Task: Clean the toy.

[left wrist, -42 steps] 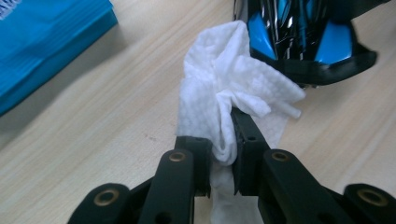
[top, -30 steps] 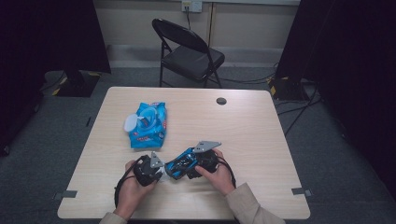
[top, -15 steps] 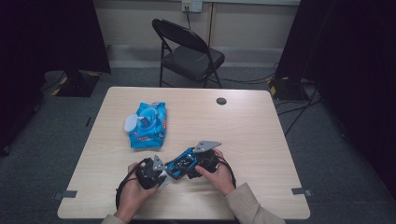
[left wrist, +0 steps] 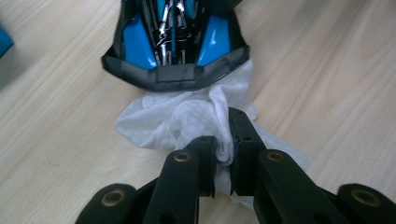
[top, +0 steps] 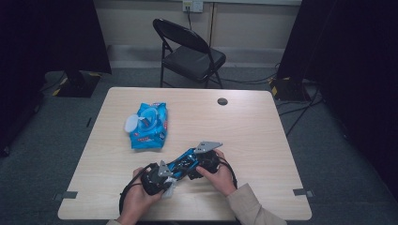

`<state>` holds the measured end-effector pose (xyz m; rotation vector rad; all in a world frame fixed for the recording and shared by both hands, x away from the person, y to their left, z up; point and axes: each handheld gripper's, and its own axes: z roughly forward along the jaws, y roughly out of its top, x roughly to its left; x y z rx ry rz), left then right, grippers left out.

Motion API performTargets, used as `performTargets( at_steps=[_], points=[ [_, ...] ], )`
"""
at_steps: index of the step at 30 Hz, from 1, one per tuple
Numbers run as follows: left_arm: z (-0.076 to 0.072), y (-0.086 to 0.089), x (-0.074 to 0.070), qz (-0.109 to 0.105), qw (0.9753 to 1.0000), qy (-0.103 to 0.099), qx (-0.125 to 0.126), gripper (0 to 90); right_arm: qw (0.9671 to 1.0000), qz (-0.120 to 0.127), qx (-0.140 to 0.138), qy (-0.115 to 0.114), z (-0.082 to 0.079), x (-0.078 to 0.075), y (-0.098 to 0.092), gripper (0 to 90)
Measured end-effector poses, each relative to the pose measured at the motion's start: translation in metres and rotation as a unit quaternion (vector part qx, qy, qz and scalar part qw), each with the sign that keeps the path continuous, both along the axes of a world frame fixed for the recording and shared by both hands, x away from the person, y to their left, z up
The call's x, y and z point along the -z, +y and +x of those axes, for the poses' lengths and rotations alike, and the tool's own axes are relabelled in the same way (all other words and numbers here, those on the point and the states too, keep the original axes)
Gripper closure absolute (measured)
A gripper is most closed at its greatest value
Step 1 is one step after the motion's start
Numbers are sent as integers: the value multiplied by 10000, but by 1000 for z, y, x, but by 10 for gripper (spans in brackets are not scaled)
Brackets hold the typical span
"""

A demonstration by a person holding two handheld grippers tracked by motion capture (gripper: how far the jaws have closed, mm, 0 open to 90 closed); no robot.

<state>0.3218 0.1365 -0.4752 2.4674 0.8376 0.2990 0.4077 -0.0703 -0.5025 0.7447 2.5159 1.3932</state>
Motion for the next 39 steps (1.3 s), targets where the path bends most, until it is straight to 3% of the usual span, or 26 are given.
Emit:
performTargets(
  at_steps=[8, 17, 20, 22, 27, 29, 39],
  points=[
    [-5, -10, 0, -155, 9998, 65, 85, 827, 10000, -4, 1, -1, 0, 0, 0, 58],
    [-10, -20, -3, -334, 9988, 110, 335, 827, 10000, -7, -1, -4, 0, 0, 0, 58],
    [-12, -24, -6, -289, 9984, 115, 473, 826, 10000, -6, -3, -5, 0, 0, 0, 59],
    [-13, -25, -9, -388, 9981, 120, 473, 826, 10000, -1, -6, -5, 0, 0, 0, 58],
    [-16, -28, -17, -539, 9974, 62, 479, 826, 10000, 1, -2, -2, 0, 0, 0, 58],
    [-15, -27, -22, -489, 9972, 23, 570, 826, 10000, 2, -1, -1, 0, 0, 0, 58],
    [-6, -10, -50, -698, 9967, -292, 298, 824, 10000, 24, 17, -5, -1, 0, 0, 58]
  ],
)
